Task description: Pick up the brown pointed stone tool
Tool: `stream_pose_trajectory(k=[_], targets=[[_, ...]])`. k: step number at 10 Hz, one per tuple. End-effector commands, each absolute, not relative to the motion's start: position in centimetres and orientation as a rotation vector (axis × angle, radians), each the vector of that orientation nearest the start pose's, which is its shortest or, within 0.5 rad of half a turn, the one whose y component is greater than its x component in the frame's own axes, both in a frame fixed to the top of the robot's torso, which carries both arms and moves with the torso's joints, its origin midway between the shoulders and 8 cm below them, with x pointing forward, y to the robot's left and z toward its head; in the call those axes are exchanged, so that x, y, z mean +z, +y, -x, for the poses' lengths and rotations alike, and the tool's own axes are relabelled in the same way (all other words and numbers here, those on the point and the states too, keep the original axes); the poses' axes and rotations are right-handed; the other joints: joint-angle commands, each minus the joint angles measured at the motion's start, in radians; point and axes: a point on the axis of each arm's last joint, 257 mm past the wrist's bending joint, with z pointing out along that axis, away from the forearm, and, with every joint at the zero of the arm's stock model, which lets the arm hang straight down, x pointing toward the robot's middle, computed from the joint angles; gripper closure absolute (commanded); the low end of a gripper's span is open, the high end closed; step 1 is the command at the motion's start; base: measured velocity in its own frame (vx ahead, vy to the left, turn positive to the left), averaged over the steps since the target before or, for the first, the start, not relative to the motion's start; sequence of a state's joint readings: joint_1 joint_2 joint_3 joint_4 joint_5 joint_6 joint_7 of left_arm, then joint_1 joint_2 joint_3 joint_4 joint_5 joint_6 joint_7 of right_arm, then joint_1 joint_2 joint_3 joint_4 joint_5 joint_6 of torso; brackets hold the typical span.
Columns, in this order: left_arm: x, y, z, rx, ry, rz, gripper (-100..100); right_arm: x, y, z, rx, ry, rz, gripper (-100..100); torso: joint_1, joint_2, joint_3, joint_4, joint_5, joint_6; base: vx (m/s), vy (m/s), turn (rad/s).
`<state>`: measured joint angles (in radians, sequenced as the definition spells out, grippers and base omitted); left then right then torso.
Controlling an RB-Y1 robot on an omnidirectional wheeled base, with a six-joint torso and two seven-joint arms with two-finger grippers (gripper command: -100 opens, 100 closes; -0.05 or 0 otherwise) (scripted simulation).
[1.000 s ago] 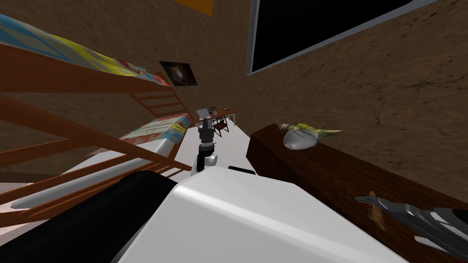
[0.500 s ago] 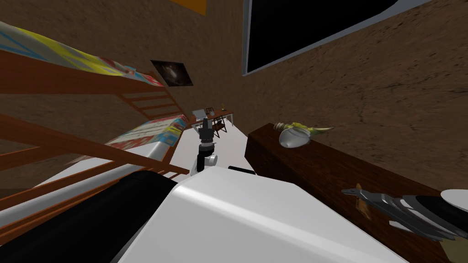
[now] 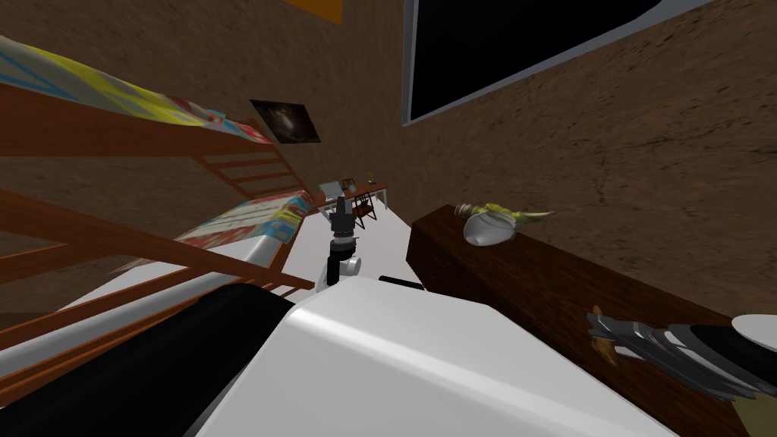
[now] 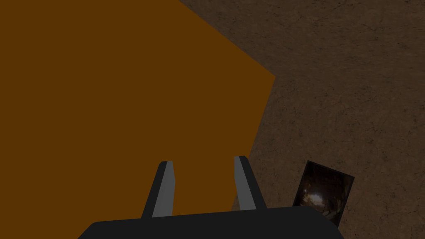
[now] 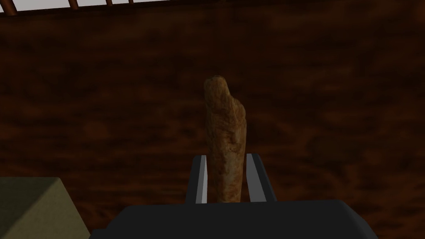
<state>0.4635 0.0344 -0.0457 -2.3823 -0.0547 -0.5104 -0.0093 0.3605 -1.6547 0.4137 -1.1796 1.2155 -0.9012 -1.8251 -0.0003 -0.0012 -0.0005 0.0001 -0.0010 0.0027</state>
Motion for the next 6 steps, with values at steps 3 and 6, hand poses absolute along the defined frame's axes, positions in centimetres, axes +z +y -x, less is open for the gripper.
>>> stream_pose_trajectory(k=[3, 6], targets=[[8.0, 24.5, -32.3, -1.349, 0.570, 0.485, 0, -30.6, -68.3, -13.4, -0.131, 2.821, -1.341, 100, 0.002, 0.000, 0.000, 0.000, 0.000, -0.001, -0.010, 0.020, 0.075], [8.0, 24.5, -32.3, -1.349, 0.570, 0.485, 0, -30.0, -69.8, -11.7, -0.132, 2.803, -1.393, 100, 0.002, 0.001, 0.000, 0.000, 0.001, 0.000, -0.015, 0.026, 0.096]])
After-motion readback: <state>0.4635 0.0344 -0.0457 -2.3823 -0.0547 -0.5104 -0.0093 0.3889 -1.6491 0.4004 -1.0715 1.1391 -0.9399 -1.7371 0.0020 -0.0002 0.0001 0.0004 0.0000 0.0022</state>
